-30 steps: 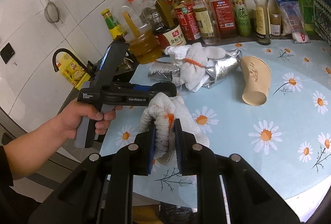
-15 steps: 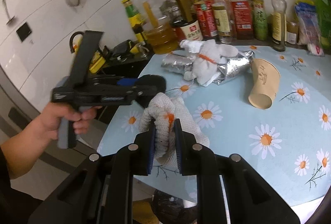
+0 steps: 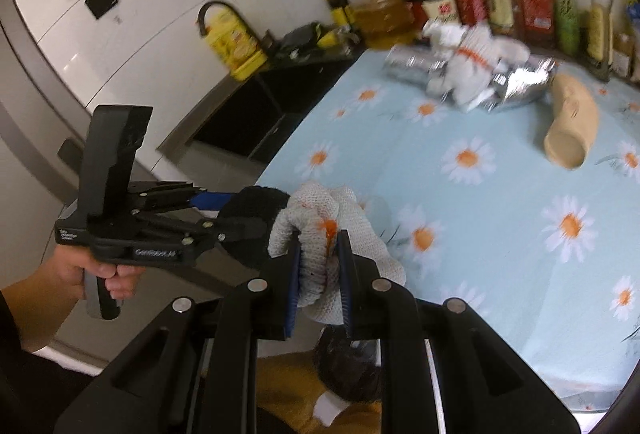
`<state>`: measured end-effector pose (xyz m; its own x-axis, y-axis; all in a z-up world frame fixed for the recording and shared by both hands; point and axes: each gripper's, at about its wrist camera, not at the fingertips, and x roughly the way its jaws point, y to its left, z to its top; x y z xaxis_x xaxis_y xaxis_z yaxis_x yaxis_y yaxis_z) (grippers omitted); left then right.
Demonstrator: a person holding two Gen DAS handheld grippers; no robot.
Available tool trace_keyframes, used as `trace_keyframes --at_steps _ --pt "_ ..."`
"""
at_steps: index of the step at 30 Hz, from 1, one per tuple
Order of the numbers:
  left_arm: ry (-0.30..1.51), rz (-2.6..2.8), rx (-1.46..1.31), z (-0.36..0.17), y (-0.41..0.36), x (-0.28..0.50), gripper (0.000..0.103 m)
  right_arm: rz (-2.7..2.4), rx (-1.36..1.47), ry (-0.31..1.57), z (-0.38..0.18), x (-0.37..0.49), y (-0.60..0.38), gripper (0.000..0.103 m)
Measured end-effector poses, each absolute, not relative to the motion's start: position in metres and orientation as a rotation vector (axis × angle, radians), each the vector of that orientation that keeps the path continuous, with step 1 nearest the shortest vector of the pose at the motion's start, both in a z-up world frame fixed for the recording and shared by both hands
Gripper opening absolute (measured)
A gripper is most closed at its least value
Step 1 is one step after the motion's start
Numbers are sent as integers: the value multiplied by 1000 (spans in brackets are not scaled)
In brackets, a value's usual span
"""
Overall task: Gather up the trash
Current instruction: 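Carry the glove and sponge down over the trash bin and release them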
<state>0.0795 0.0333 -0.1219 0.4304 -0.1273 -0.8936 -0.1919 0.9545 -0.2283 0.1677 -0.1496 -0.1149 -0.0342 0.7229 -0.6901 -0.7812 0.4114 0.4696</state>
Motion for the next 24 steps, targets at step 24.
trace_keyframes --at_steps 24 --pt "1510 -166 -231 -320 15 39 50 980 -389 1417 -333 94 -112 20"
